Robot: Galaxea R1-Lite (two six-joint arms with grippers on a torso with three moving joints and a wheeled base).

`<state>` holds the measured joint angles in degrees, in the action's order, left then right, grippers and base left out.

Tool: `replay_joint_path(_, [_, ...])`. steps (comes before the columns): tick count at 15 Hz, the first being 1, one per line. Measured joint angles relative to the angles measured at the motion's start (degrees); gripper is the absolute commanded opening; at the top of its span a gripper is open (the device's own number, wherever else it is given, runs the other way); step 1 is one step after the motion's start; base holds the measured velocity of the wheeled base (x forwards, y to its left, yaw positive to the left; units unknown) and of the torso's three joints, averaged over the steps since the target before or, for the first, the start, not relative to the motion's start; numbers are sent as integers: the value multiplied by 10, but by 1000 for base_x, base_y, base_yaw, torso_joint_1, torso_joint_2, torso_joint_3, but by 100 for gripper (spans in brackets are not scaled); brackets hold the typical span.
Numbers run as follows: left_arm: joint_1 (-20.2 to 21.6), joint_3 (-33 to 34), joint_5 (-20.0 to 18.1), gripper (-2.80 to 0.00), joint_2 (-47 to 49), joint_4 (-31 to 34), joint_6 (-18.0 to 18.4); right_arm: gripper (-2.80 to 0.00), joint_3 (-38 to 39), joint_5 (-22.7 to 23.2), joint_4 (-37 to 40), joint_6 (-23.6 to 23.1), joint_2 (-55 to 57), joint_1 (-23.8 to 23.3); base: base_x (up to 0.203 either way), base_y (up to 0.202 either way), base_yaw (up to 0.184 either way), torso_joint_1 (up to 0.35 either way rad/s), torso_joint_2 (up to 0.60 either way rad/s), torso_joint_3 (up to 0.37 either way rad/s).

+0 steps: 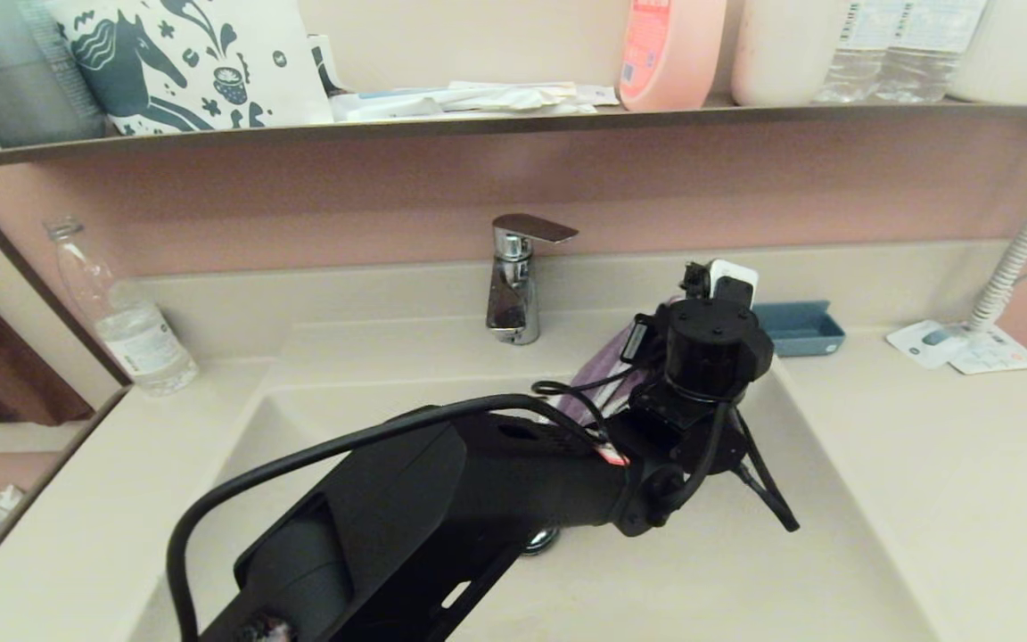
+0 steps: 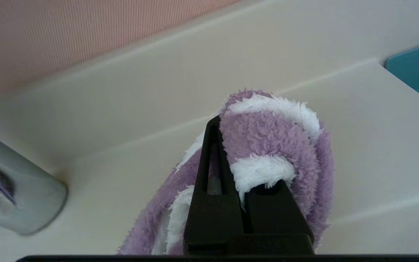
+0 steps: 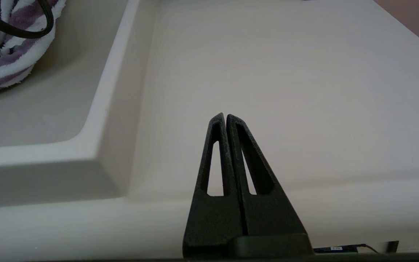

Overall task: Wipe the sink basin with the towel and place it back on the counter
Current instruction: Wipe the sink

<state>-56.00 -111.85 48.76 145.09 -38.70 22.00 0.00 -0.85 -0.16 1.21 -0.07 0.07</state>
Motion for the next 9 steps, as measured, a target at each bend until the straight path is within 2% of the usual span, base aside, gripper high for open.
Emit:
replay_joint_path(4, [-9, 1, 2, -280, -30, 46, -38, -280, 0, 0, 0, 0, 0, 0, 0, 0, 0, 0, 0, 0])
replay_joint_path(9, [-28, 37, 28, -280, -116, 51, -44, -280, 0, 0, 0, 0, 0, 0, 0, 0, 0, 0, 0, 0])
